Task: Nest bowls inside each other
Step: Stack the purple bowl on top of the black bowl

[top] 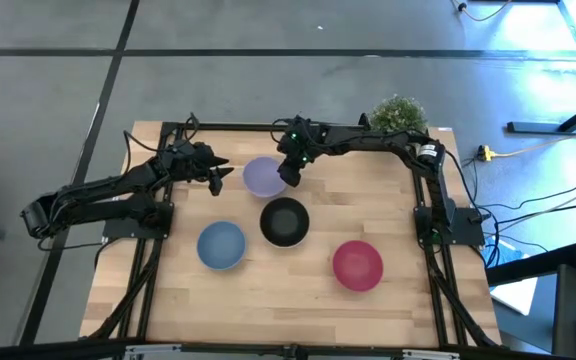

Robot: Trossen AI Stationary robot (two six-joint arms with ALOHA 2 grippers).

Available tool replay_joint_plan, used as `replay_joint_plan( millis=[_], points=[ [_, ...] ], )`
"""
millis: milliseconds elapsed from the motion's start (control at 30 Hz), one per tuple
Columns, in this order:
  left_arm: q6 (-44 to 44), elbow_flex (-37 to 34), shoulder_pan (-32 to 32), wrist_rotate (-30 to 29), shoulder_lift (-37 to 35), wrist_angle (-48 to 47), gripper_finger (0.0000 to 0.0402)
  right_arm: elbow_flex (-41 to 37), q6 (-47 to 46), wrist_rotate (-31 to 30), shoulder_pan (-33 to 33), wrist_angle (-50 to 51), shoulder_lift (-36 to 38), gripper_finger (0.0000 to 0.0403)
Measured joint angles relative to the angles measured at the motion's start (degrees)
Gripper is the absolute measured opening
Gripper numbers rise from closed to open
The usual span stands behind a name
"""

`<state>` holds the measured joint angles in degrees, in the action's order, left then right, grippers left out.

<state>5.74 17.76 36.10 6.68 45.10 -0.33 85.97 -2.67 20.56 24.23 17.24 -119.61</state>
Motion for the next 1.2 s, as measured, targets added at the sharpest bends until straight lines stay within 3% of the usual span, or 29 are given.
replay_joint_plan(
  millis=[467, 1200],
  points=[
    [-0.39, 0.0, 0.0, 0.0, 0.0, -0.09, 0.0158, 4.53, -0.05, -1.32, 0.25, 0.67, 0.15, 0.004],
    [-1.92, 0.0, 0.0, -0.02, 0.0, -0.09, 0.0158, 4.61, -0.37, -2.95, 1.81, 5.14, 0.13, 0.004]
  ],
)
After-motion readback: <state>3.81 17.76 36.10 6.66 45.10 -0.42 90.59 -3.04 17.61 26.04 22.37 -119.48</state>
